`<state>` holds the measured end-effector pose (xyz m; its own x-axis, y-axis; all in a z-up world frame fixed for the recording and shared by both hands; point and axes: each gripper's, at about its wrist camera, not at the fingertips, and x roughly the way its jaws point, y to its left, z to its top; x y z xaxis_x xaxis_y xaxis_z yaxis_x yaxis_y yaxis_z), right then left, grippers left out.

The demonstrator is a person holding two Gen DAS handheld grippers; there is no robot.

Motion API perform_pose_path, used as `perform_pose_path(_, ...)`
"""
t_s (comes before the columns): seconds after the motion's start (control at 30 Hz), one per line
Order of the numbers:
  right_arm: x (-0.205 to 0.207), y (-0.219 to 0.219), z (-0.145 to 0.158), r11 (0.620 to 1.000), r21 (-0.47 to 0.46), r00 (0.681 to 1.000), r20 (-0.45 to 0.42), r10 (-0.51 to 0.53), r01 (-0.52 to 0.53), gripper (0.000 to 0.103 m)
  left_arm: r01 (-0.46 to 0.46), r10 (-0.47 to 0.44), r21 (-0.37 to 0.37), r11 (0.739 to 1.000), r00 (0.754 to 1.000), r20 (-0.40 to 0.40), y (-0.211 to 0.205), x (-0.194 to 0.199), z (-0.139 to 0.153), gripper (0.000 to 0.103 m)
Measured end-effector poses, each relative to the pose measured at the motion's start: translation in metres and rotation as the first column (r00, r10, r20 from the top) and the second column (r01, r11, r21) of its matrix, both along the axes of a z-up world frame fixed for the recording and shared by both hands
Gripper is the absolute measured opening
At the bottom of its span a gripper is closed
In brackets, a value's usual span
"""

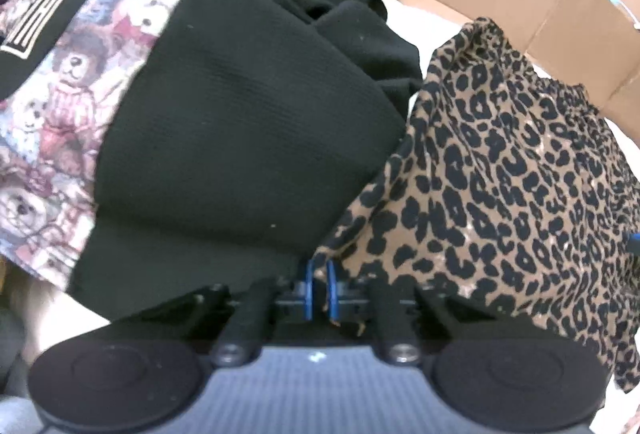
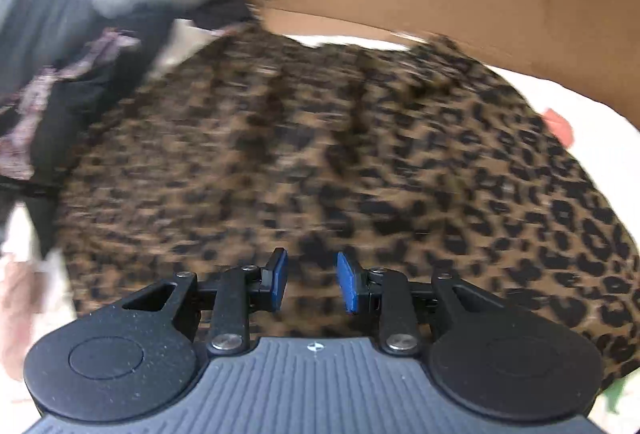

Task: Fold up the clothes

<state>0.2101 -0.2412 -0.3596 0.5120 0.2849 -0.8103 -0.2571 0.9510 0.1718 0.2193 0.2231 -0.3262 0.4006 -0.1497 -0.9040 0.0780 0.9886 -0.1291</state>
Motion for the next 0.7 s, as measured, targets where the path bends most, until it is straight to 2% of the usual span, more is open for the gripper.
perform_pose_path(0.23, 0.002, -0.036, -0.025, 0.991, -0.093, 0.995, -0.040, -0.096, 0.092, 0.033, -0.010, 0.010, 0.029, 1.000, 1.000, -0.004, 0.001, -0.005, 0.007, 0.007)
perform_pose_path(0.43, -0.001, -0.056, -0.024, 0.979, -0.170, 0.990, -0.057, -0.125, 0.114, 0.034, -0.046, 0.047, 0.058, 0.997, 0.999, -0.016, -0.006, -0.006, 0.026, 0.016)
perform_pose_path(0.53, -0.001, -0.069, -0.019, 0.974, -0.149, 0.979, -0.090, -0.183, 0.168, 0.034, -0.047, 0.047, 0.070, 0.996, 0.999, -0.005, -0.010, -0.009, 0.046, 0.022)
perform_pose_path(0.63, -0.007, -0.079, -0.002, 0.978, -0.080, 0.975, -0.093, -0.202, 0.195, 0.034, -0.048, 0.048, 0.082, 0.995, 0.999, 0.009, -0.016, -0.009, 0.071, 0.026)
perform_pose_path(0.7, -0.009, -0.081, 0.011, 0.983, -0.038, 0.980, -0.080, -0.182, 0.180, 0.034, -0.025, 0.022, 0.092, 0.995, 0.999, 0.033, -0.023, -0.012, 0.088, 0.036)
